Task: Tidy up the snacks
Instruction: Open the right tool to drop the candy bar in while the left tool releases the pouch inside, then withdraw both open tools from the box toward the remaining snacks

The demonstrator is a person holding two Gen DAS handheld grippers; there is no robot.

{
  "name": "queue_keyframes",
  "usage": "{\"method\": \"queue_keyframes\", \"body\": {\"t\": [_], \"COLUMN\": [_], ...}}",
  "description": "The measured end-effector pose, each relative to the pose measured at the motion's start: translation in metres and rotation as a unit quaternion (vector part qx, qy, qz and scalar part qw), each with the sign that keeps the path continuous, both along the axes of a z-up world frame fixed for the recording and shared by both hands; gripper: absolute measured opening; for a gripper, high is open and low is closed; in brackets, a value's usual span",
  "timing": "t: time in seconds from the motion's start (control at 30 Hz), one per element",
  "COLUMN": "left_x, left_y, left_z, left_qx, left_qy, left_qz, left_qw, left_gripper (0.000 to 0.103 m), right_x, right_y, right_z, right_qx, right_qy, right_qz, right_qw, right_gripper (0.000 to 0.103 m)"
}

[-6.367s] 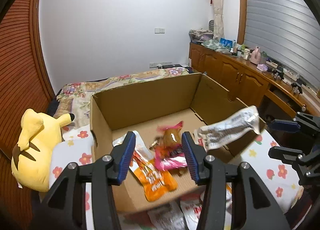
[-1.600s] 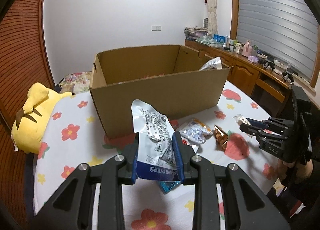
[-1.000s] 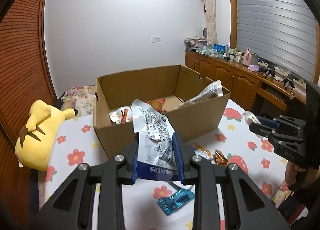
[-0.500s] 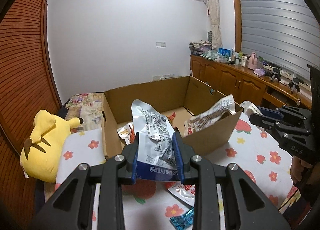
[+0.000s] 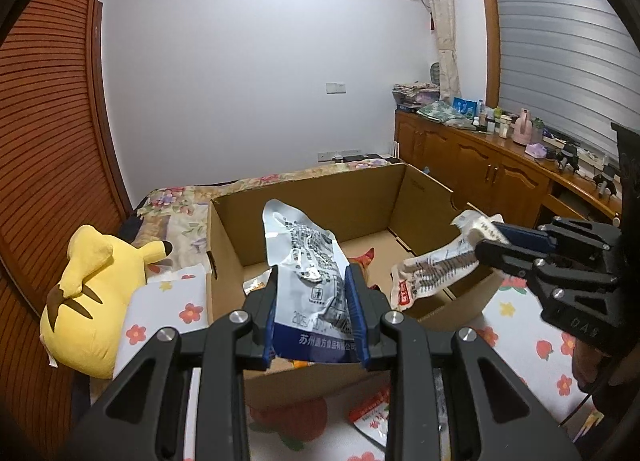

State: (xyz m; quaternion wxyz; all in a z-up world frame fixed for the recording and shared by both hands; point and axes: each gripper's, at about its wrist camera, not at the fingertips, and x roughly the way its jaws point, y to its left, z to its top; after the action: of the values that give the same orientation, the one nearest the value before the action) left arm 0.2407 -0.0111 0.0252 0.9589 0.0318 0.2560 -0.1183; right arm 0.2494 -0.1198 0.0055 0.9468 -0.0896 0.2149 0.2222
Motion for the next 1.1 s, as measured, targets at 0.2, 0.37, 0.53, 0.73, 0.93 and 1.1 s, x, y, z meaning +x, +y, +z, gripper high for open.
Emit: {"method": "queue_keyframes", "body": {"t": [0.2,0.37,0.53,0.73,0.93,1.1], "left_x": [0.016,0.027,0.034,0.041,0.046,0.046], "left_y": [-0.002,-0.003,-0.004,-0.003,-0.003,-0.005], "left_z": [0.000,-0.005,-0.012,-0.019,-0.025,-0.028], "left_qx": [0.002,0.005,0.007,0.009,0.009,0.013], "left_qy": [0.004,0.009,0.018,0.026,0.034,0.034], "left_qz": [0.002,0.005,0.008,0.011,0.013,0.011], "left_qw": [1.0000,0.9999,0.9998,0.9995,0.9993,0.9993], "left_gripper": [0.028,0.028,0.028,0.028,0.032,0.032], "right_x": [0.021,0.034,0.045,0.049,0.046,0.042], "right_y": [0.009,0.014,0.018,0.017,0.016,0.016], "right_z": [-0.002,-0.004,-0.009,-0.010,-0.009,-0.010], "right_qx": [-0.011,-0.013,-0.018,-0.013,-0.013,-0.017], "right_qy": [0.008,0.018,0.032,0.037,0.037,0.034], "right_qz": [0.005,0.007,0.007,0.006,0.007,0.007], "right_qw": [1.000,1.000,0.999,0.999,0.999,0.999], "right_gripper": [0.020,0.020,0.023,0.027,0.029,0.030]}}
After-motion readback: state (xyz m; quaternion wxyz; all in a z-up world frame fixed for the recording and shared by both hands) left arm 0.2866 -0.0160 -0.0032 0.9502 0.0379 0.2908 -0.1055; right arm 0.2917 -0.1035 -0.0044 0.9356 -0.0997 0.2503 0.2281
